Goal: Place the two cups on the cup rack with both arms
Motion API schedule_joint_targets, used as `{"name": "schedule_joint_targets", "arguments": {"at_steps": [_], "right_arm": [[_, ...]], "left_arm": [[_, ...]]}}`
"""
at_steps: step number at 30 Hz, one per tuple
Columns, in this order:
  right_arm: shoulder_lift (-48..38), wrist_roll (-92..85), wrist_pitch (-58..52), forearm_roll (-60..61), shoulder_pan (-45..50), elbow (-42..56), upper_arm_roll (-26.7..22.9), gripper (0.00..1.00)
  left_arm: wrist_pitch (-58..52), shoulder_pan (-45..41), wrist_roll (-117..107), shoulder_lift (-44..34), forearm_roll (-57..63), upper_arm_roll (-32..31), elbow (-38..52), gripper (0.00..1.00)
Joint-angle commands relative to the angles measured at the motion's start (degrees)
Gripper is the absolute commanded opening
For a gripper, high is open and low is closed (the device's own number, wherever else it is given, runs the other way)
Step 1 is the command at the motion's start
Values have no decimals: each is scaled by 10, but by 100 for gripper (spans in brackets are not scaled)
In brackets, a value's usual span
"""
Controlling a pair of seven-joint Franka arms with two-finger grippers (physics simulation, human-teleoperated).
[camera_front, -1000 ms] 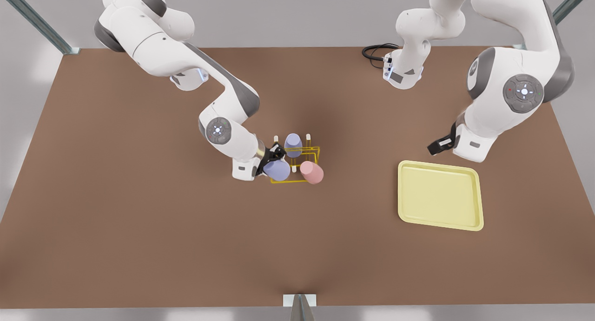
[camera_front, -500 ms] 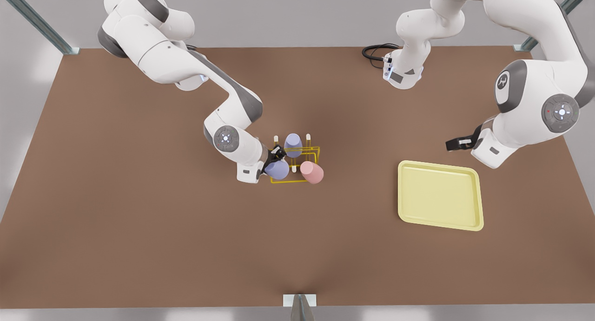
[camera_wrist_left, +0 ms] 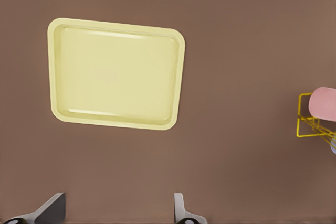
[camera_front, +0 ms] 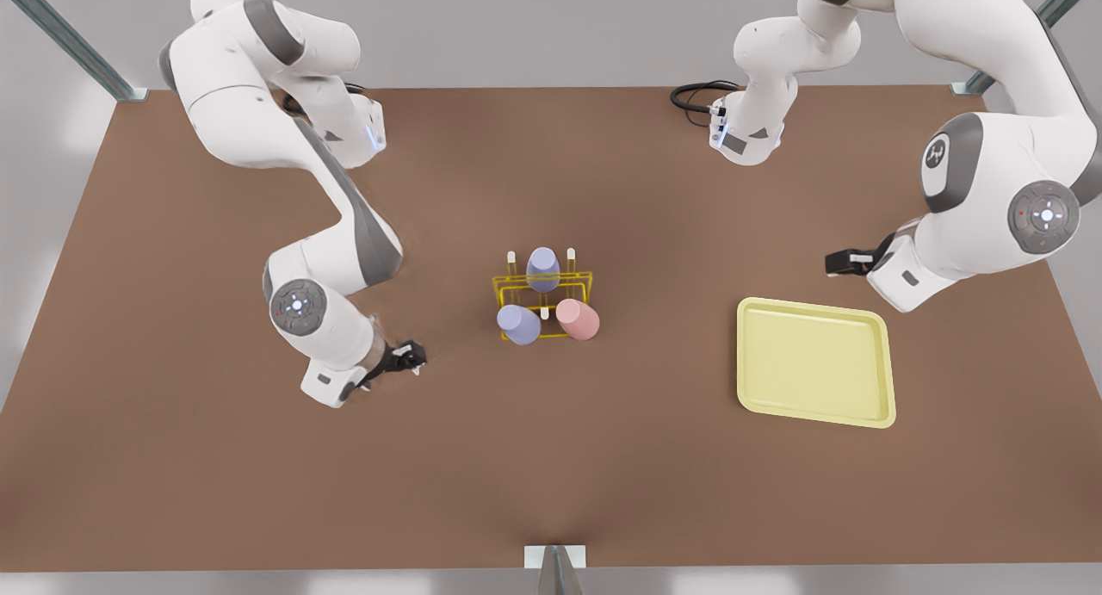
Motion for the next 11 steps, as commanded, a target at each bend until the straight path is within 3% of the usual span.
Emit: {"name": "schedule_joint_targets", "arguments": {"at_steps": [1,5,11], "right_arm": [[-20,-59,-125,-27,-24,19,-61,100],[-169,-64,-298,32,-55,17,-64,100],[-234,-125,-317,74,-91,-6,-67,100]], "left_arm": [[-19,0,68,0,1,0,1,100],[-19,-6,65,1,2,-2,1,100],[-19,-8,65,1,5,-2,1,100]]}}
